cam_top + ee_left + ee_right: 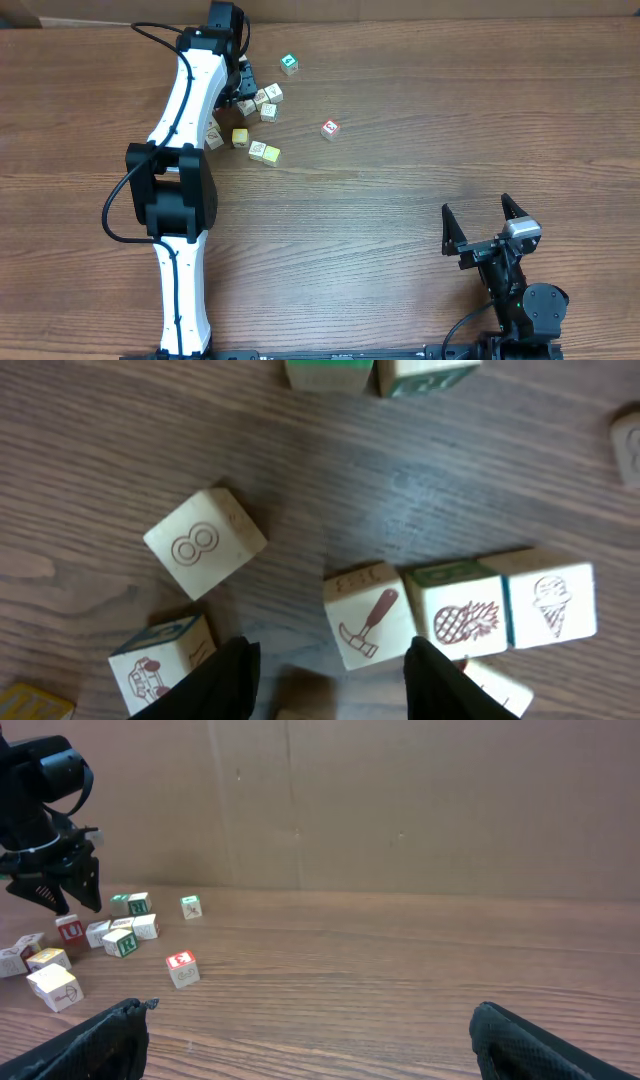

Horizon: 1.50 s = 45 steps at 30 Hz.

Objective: Form a tower
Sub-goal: 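Lower the left gripper and grasp the white 'B' hammer block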

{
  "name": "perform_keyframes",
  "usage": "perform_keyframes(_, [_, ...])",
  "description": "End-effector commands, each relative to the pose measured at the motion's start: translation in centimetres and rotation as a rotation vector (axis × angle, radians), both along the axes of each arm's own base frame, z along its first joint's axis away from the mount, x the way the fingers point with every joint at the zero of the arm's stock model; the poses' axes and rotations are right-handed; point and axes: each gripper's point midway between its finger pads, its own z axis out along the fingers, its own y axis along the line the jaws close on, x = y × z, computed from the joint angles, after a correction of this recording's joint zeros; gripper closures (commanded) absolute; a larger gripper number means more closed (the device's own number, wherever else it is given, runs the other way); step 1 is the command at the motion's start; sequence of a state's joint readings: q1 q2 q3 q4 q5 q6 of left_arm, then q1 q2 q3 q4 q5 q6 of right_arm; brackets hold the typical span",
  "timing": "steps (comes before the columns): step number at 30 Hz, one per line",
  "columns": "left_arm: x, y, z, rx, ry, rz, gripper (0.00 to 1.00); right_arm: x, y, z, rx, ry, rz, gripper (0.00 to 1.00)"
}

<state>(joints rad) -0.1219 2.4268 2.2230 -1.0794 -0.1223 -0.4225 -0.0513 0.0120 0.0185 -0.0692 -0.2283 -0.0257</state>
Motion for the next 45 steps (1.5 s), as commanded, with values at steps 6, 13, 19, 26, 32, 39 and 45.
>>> perform_keyframes(6, [0.7, 0.4, -0.8, -0.003, -0.027, 0.057, 0.51, 0.0, -0.1, -0.2, 0.002, -0.003, -0.006, 0.00])
perform_keyframes(13, [0.8, 0.4, -2.9, 0.000, -0.005, 0.059, 0.52, 0.0, -0.1, -0.2, 0.002, -0.003, -0.006, 0.00])
perform_keyframes(19, [0.9, 0.4, -4.0, 0.001, 0.005, 0.059, 0.53, 0.0, -0.1, -0.2, 0.002, -0.003, -0.006, 0.00])
perform_keyframes(26, [0.6, 0.4, -4.3, 0.002, 0.015, 0.059, 0.61, 0.0, -0.1, -0.2, 0.002, -0.003, -0.006, 0.00])
perform_keyframes(32, [0.0, 0.5, -4.7, 0.007, 0.043, 0.059, 0.63, 0.0, -0.1, -0.2, 0.002, -0.003, -0.006, 0.00])
perform_keyframes(39, [-0.7, 0.5, -4.8, 0.011, 0.070, 0.055, 0.61, 0.0, -0.1, -0.2, 0.002, -0.003, -0.006, 0.00])
perform_keyframes(45, [-0.8, 0.4, -4.9, 0.008, 0.077, 0.052, 0.65, 0.0, -0.1, -0.2, 0.002, -0.003, -0.006, 0.00])
